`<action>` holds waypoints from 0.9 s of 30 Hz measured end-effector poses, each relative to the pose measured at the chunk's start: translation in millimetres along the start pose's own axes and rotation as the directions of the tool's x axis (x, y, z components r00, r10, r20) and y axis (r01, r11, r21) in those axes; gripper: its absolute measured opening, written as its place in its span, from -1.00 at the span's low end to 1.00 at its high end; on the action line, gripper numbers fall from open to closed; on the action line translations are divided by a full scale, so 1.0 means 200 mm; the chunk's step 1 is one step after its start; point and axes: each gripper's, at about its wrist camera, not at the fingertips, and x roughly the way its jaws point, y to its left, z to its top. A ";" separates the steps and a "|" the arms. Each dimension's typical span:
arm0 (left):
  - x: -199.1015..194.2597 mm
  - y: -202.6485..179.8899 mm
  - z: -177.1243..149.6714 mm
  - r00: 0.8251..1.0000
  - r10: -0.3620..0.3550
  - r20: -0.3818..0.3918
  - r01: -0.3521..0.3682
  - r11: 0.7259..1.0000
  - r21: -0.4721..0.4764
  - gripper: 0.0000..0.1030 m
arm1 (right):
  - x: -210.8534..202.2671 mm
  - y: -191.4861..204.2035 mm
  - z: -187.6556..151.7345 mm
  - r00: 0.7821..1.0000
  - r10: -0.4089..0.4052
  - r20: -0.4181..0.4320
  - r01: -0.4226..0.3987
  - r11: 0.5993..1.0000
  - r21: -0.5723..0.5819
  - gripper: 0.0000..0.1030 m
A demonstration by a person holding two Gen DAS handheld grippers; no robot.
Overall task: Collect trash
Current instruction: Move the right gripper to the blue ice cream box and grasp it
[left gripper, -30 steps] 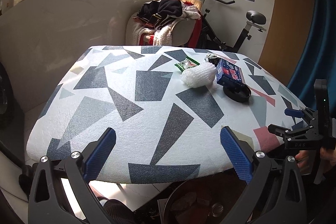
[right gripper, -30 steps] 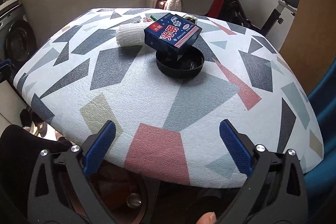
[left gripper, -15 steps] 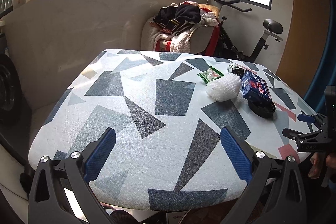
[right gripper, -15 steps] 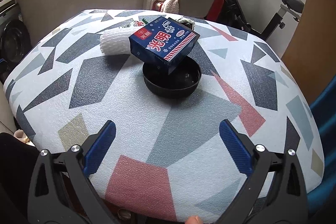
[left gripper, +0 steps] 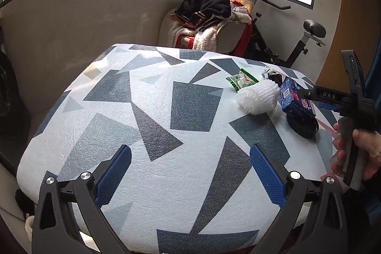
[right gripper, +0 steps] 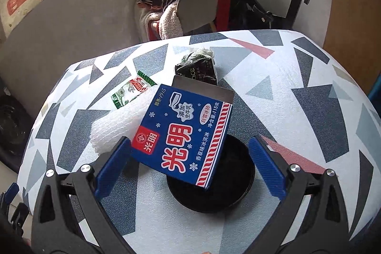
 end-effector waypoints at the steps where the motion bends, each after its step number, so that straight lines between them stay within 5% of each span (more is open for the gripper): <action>1: 0.00 0.00 0.00 1.000 0.000 0.001 0.000 1.000 -0.001 0.89 | 0.03 0.00 0.01 1.000 -0.004 -0.010 0.005 0.999 0.034 0.89; 10: 0.04 -0.01 0.01 1.000 -0.008 -0.004 0.008 1.000 0.013 0.89 | 0.20 -0.01 0.03 0.995 -0.014 -0.097 0.025 0.993 0.119 0.89; 17: 0.07 -0.05 0.03 0.999 -0.033 -0.008 0.033 0.999 0.023 0.89 | 0.20 -0.08 0.06 0.987 0.146 -0.073 -0.125 0.964 0.233 0.86; 19: 0.08 -0.06 0.04 0.999 -0.044 -0.010 0.045 0.999 0.023 0.89 | 0.21 -0.08 0.06 0.984 0.149 -0.095 -0.125 0.967 0.223 0.30; 27: 0.13 -0.12 0.09 0.992 -0.120 -0.042 0.120 0.993 0.001 0.89 | 0.10 -0.19 0.05 0.965 0.263 -0.022 -0.246 0.925 0.289 -0.16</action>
